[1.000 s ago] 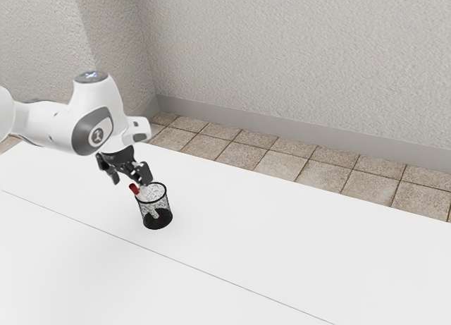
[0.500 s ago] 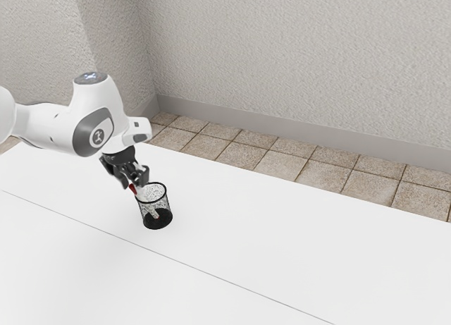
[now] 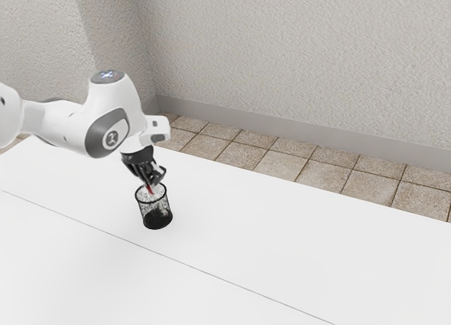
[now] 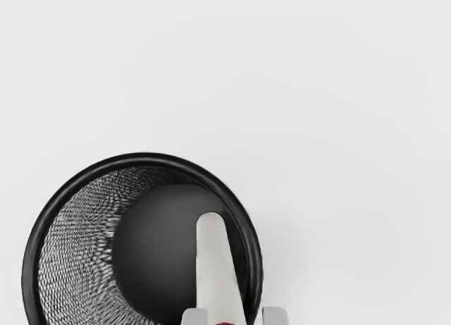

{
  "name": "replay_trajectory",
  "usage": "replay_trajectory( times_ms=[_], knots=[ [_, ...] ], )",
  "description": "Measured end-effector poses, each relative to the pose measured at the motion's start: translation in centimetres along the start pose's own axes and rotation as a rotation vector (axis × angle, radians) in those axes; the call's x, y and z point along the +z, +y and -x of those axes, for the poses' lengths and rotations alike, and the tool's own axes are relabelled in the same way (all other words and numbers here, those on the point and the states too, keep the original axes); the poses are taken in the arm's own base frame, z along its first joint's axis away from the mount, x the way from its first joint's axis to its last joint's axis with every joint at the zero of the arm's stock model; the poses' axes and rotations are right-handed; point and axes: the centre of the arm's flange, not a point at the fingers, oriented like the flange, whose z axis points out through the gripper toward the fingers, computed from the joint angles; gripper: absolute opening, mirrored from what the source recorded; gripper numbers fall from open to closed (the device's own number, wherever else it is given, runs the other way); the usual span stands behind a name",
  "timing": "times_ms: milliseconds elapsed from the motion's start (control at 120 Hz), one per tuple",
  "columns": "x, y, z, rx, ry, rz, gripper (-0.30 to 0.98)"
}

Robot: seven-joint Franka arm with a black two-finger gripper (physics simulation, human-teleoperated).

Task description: Take the marker out of the pen holder and place it to the left of the pen holder.

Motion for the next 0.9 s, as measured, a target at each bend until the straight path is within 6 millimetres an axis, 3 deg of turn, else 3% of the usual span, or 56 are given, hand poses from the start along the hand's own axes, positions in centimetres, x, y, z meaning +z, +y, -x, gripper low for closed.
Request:
replay_trajectory(
  times_ms=[117,200,325,425,500,658,750,900],
  knots=[
    [-3.4,0.1,-0.1,-0.008,0.060,-0.007,-0.08],
    [-7.9,-0.4,0.3,-0.027,0.128,-0.014,-0.09],
    [-15.5,-5.3,2.7,-0.120,0.218,-0.058,-0.10],
    [-18.3,-6.7,3.3,-0.144,0.234,-0.084,-0.10],
    [-18.0,-7.9,3.6,-0.169,0.206,-0.091,-0.10],
    [-12.0,-9.9,3.5,-0.204,0.043,-0.093,-0.10],
    [-10.1,-10.1,3.6,-0.203,-0.029,-0.093,-0.10],
    [-7.9,-11.7,1.4,-0.225,-0.193,-0.098,-0.10]
  ],
)
